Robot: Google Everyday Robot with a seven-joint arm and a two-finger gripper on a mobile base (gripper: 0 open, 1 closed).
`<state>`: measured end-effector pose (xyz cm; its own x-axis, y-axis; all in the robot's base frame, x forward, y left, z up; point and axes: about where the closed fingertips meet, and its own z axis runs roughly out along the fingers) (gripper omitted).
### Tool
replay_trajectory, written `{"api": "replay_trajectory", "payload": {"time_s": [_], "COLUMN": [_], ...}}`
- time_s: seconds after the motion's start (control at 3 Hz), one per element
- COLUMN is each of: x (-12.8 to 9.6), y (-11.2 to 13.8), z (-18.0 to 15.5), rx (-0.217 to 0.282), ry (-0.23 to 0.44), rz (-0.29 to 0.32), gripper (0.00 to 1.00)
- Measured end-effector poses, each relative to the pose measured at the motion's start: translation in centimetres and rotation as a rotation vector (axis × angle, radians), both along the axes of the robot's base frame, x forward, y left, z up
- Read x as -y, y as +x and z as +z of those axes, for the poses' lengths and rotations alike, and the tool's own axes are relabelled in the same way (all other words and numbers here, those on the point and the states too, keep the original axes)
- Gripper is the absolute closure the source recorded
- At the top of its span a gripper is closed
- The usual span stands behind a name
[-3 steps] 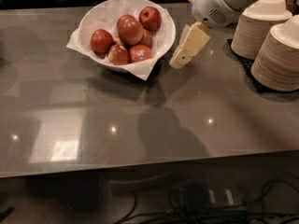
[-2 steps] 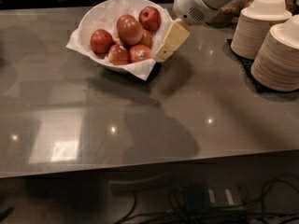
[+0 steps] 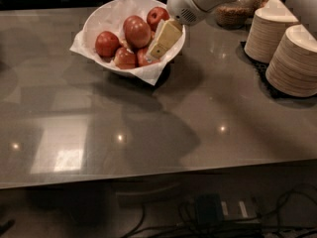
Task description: Pick apple from white bowl
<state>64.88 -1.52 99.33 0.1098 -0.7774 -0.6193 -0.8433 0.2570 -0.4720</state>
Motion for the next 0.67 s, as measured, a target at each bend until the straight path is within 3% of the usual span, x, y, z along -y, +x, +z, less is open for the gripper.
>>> {"api": "replay_trajectory", "payload": {"time_s": [0.33,0.67], "x": [-1.6,-3.3], "y": [1.6,3.3], "z": [-1.0,-2.3], "rx": [0.014,0.008], "ry": [0.046,0.091], "rz": [0.031,0.057], "gripper": [0.0,0.19]}}
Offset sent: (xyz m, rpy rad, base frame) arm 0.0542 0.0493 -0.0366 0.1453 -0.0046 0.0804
